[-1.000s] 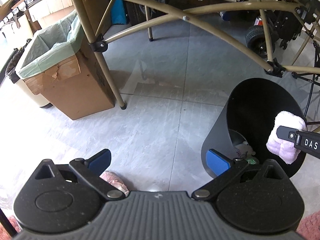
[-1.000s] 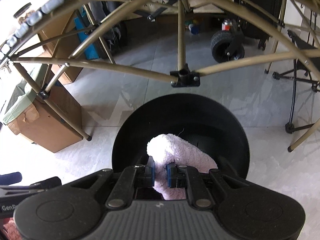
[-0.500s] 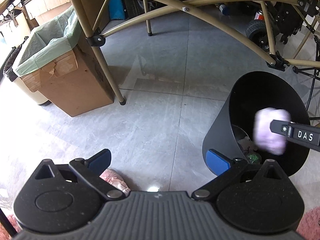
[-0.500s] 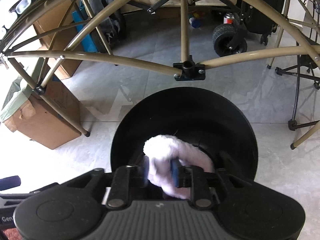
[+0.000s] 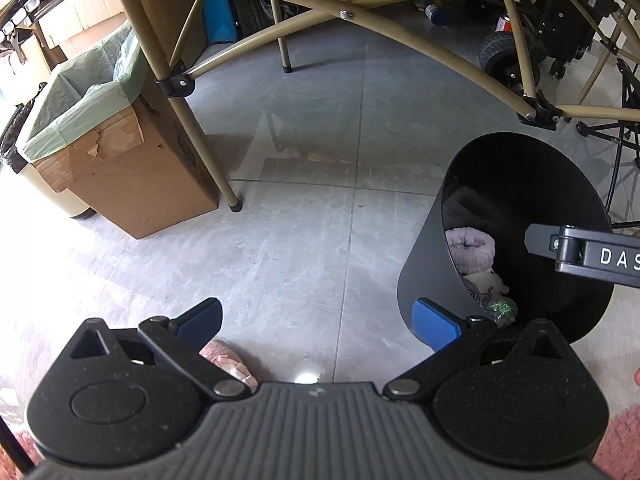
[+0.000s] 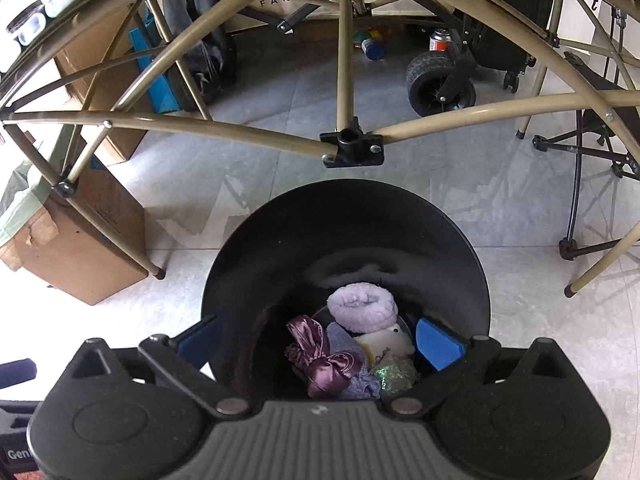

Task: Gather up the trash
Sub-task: 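Raise both tools from the bin toward the table items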

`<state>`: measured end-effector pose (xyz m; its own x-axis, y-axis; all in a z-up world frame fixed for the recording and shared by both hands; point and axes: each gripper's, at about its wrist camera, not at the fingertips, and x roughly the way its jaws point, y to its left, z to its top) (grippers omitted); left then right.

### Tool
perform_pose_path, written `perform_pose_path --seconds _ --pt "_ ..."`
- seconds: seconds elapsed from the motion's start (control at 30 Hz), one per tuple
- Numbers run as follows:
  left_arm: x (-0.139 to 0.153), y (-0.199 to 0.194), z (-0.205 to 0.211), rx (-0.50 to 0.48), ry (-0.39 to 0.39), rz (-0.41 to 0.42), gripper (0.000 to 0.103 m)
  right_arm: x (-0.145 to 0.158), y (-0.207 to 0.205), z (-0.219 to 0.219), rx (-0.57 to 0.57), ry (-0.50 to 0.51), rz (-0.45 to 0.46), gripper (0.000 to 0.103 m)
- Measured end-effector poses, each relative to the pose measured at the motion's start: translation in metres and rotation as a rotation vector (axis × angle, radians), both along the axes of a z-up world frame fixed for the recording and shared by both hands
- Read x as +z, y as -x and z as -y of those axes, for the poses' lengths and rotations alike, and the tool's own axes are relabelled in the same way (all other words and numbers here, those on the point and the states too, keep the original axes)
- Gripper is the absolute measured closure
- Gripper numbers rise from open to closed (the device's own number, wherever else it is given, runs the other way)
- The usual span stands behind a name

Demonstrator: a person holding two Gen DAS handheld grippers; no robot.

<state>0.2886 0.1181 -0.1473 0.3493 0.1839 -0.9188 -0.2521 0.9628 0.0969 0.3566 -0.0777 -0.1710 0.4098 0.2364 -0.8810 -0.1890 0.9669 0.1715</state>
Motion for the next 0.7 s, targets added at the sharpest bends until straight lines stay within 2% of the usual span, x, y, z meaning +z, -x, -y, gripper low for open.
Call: perform_pose_path --seconds 0.27,0.5,0.7 --pt "0.000 0.001 0.004 -0.010 -0.001 0.005 0.000 0.004 0.004 0.003 0.013 0.003 0.016 0.000" --pt "0.004 0.002 0.007 -0.018 0.001 0.017 0.000 0.013 0.012 0.005 0.030 -0.015 0.066 0.000" --pt "0.013 0.006 0.009 -0.021 0.005 0.049 0.000 0.028 0.021 0.017 0.028 -0.082 0.118 0.000"
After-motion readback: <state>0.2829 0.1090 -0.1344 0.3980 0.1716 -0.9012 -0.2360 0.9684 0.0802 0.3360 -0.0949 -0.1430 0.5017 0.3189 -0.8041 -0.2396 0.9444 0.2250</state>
